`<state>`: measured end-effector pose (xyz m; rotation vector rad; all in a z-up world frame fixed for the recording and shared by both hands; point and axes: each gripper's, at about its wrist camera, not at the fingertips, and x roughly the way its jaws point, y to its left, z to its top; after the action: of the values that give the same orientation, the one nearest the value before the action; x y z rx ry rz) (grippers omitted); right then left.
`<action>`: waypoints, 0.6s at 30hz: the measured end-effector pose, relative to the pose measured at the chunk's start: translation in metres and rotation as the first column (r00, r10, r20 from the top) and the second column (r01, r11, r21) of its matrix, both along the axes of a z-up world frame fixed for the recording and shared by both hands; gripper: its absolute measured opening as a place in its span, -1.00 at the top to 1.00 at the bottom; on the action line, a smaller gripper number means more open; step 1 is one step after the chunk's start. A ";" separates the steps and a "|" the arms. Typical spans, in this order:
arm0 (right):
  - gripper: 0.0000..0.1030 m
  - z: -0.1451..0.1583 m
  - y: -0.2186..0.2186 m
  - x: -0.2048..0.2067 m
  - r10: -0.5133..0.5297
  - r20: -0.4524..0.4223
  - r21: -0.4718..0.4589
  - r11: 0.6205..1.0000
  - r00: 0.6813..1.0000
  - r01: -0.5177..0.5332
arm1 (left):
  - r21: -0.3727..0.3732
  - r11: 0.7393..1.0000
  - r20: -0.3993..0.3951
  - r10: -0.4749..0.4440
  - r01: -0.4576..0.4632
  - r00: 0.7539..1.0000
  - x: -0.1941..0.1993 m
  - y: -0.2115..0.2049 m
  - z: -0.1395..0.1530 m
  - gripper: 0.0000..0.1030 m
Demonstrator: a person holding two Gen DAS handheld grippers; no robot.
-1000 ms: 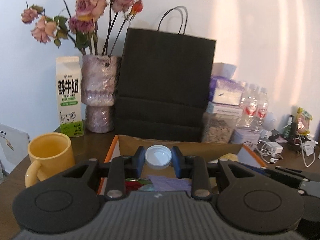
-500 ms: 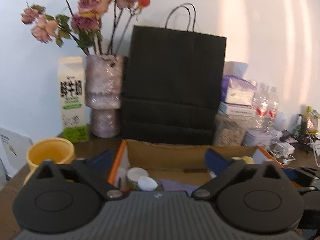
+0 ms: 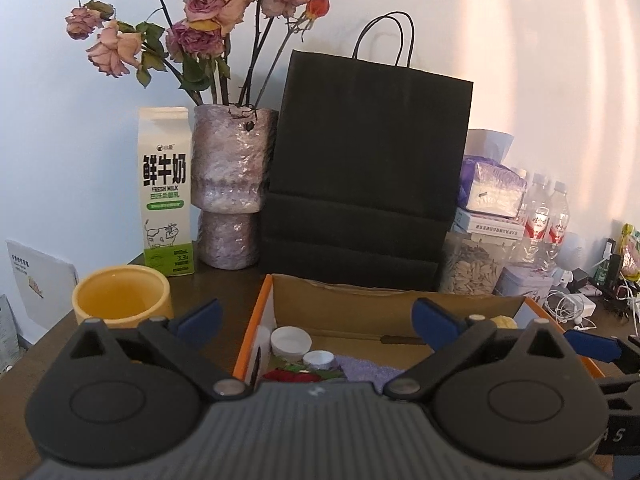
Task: Organize objects
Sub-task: 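Lift both open tools out of the cardboard box back toward the table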
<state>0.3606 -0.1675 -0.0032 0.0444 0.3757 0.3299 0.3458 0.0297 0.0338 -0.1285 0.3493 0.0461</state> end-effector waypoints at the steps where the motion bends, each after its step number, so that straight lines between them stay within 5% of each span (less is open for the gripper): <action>1: -1.00 0.001 0.000 -0.002 0.000 0.000 0.001 1.000 1.000 0.000 | -0.002 1.000 0.003 0.002 -0.002 1.000 -0.003 0.001 0.001 -1.00; 18: -1.00 -0.001 -0.018 -0.078 0.009 0.011 -0.019 1.000 1.000 -0.009 | -0.019 1.000 0.015 -0.010 0.011 1.000 -0.067 0.014 -0.013 -1.00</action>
<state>0.2822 -0.1858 -0.0041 0.0219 0.3681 0.3356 0.2787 0.0437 0.0211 -0.1458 0.3357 0.0313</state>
